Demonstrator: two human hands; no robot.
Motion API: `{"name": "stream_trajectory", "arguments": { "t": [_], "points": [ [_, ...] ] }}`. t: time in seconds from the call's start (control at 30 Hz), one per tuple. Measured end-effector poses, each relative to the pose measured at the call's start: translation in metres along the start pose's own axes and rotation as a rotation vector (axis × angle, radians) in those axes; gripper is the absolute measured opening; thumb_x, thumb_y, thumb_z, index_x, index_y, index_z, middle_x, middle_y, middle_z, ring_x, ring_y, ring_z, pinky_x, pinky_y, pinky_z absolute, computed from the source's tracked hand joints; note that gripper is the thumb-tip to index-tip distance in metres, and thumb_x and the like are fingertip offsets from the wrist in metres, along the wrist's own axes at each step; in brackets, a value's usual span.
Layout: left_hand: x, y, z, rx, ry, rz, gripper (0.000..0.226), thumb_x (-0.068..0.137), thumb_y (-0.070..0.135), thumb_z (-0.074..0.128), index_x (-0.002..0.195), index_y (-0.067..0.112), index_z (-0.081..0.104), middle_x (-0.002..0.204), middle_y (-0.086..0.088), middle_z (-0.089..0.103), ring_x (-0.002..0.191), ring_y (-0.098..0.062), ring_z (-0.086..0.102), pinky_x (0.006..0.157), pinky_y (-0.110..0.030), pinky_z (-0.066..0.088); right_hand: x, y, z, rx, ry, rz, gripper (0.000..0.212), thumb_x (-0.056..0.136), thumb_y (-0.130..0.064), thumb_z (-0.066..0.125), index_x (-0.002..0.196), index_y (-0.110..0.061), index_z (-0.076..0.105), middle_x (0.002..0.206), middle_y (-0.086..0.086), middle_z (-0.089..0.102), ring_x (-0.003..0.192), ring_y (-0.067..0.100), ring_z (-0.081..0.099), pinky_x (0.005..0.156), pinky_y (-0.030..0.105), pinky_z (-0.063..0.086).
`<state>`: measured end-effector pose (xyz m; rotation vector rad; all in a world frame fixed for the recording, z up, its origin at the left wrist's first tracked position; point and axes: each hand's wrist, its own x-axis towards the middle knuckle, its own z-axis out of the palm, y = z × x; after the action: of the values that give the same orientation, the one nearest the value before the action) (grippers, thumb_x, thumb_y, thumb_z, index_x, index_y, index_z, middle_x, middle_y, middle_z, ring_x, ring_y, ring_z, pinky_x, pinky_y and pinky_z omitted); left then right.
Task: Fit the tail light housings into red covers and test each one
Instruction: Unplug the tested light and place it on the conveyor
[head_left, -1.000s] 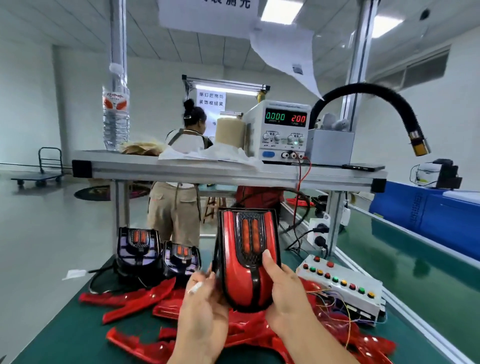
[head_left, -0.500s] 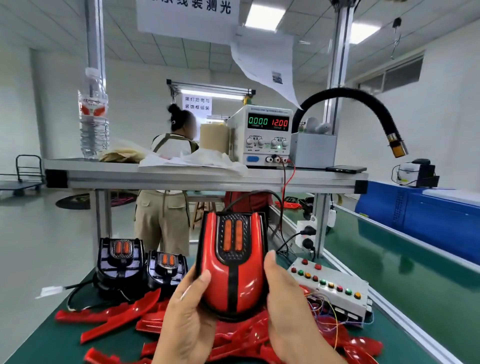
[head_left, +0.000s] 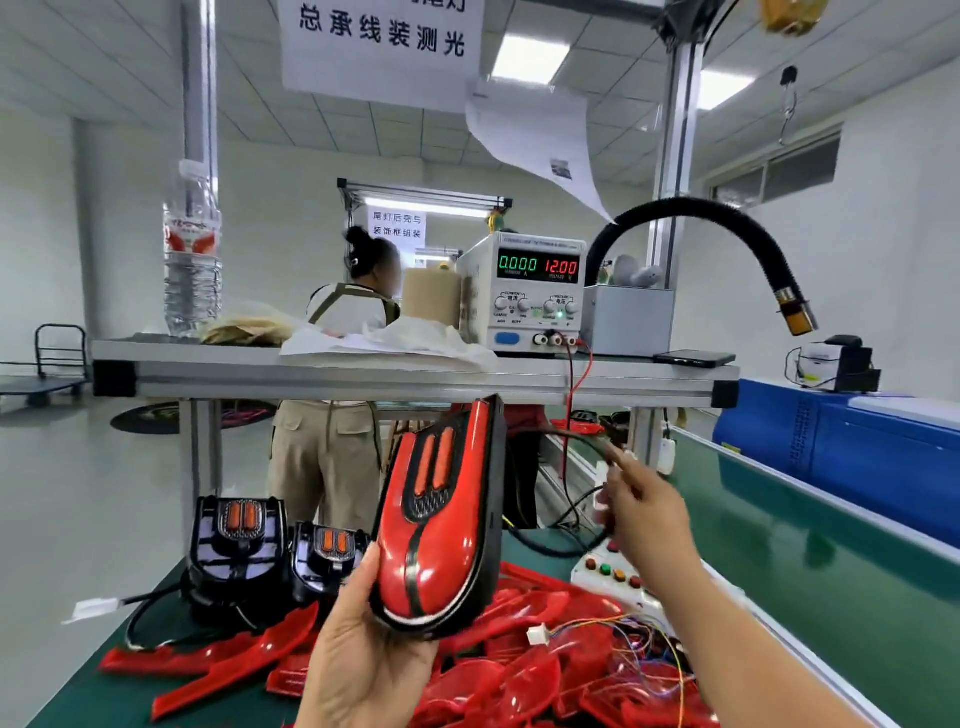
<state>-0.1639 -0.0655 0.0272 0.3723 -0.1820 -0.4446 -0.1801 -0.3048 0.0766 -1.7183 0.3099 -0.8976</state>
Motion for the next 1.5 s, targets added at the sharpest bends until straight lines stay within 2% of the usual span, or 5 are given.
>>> {"name": "stream_trajectory", "arguments": {
  "t": [0.23,0.37,0.77,1.0,1.5],
  "points": [
    [0.014,-0.074,0.028,0.167,0.105,0.064,0.042,0.075,0.018,0.063,0.116,0.012,0.066,0.117,-0.02,0.069,0.096,-0.034,0.071,0.079,-0.051,0.059,-0.075,0.018,0.018,0.76,0.069,0.533,0.041,0.093,0.011,0.043,0.11,-0.017,0.067,0.08,0.013,0.074,0.066,0.025,0.072,0.06,0.039,0.06],
    [0.013,-0.112,0.033,0.337,0.058,-0.121,0.044,0.08,0.025,0.063,0.122,0.012,0.064,0.105,-0.02,0.073,0.091,-0.041,0.071,0.08,-0.057,0.056,-0.091,0.016,-0.034,0.63,0.09,0.483,0.025,0.096,-0.006,0.052,0.099,-0.012,0.076,0.094,0.015,0.075,0.09,0.035,0.072,0.09,0.051,0.054],
    [0.069,-0.249,0.165,0.597,-0.055,-0.615,0.026,0.092,0.026,0.064,0.101,0.003,0.068,0.071,-0.014,0.074,0.075,-0.028,0.066,0.043,-0.027,0.052,-0.051,0.012,-0.205,0.451,0.422,0.332,0.025,0.096,-0.023,0.059,0.09,-0.002,0.071,0.084,0.014,0.076,0.078,0.024,0.073,0.055,0.026,0.056],
    [0.112,-0.291,0.191,0.601,-0.026,-0.656,0.025,0.092,0.021,0.063,0.101,-0.002,0.064,0.094,-0.022,0.069,0.083,-0.034,0.064,0.06,-0.042,0.049,0.011,0.038,-0.24,0.403,0.467,0.355,0.023,0.098,-0.019,0.057,0.085,-0.004,0.069,0.077,0.011,0.075,0.072,0.019,0.072,0.048,0.023,0.053],
    [0.142,-0.35,0.142,0.583,0.098,-0.131,0.058,0.087,0.001,0.068,0.138,0.022,0.052,0.126,-0.013,0.065,0.112,-0.033,0.063,0.104,-0.051,0.045,0.086,0.105,-0.223,0.643,0.355,0.684,0.02,0.094,-0.005,0.051,0.081,0.0,0.066,0.059,0.015,0.068,0.045,0.024,0.065,0.038,0.025,0.05]
  ]
}}
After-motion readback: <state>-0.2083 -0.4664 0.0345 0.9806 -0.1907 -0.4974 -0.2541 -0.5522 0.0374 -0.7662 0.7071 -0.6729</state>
